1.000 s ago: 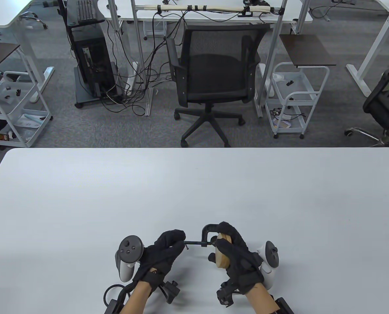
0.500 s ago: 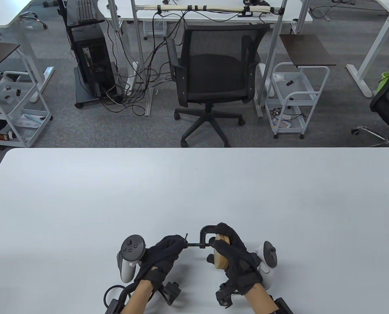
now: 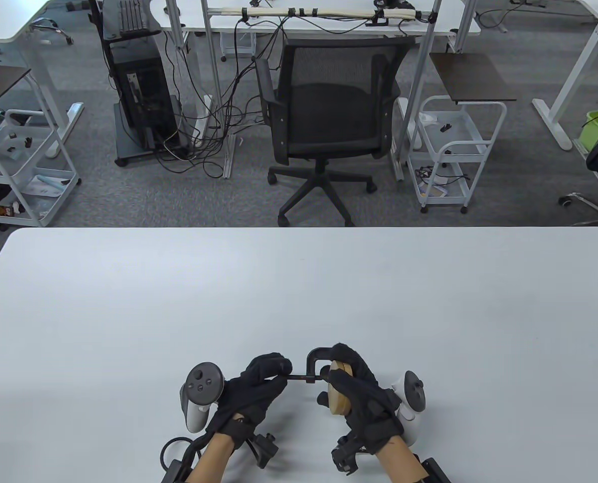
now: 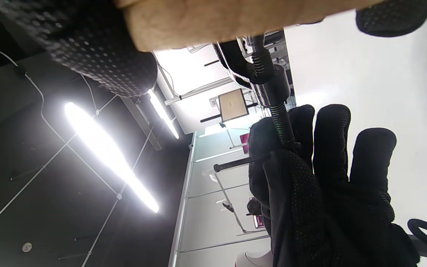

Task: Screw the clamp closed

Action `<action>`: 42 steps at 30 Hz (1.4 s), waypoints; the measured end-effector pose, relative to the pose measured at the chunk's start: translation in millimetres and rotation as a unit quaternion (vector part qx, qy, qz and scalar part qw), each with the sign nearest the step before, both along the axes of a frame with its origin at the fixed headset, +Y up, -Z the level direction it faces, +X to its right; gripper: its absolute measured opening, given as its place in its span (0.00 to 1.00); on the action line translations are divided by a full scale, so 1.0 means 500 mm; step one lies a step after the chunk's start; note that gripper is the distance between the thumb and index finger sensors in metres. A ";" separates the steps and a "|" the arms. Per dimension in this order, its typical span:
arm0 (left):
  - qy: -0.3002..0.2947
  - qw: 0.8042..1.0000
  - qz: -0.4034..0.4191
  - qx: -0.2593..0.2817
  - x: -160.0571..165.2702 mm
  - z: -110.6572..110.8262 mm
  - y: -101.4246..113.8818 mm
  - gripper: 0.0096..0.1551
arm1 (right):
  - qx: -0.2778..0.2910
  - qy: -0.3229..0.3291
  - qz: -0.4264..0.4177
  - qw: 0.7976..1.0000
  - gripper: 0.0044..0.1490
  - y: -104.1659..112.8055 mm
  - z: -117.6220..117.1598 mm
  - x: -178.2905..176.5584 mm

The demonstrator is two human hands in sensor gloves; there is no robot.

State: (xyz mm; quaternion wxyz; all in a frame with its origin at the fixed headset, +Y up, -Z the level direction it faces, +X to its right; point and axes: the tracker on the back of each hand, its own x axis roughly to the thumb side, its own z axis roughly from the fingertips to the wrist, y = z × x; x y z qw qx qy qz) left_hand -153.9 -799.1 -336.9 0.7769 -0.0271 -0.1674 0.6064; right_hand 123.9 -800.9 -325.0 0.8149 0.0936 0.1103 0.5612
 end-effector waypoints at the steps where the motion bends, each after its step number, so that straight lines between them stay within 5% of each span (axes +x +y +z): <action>1: -0.001 1.000 0.001 -0.001 0.000 0.001 0.001 0.26 | 0.000 0.001 0.000 1.000 0.46 0.000 0.000 0.000; 7: -0.002 1.000 0.001 -0.005 0.001 0.002 0.001 0.28 | 0.000 -0.004 -0.001 1.000 0.46 0.000 0.000 0.000; 12: 0.018 1.000 -0.003 -0.022 -0.006 0.003 -0.003 0.40 | 0.000 -0.017 -0.005 1.000 0.46 0.001 0.000 0.004; 16: 0.065 0.997 -0.031 -0.040 -0.015 0.004 -0.009 0.33 | 0.000 -0.018 -0.008 1.000 0.46 0.002 0.000 0.003; 26: -0.003 0.995 0.017 -0.100 -0.004 -0.001 -0.031 0.42 | 0.004 0.004 -0.011 1.000 0.46 0.003 0.003 -0.003; 42: -0.010 0.999 0.017 -0.031 0.002 0.000 -0.006 0.32 | 0.000 0.009 -0.011 1.000 0.46 0.002 0.003 -0.006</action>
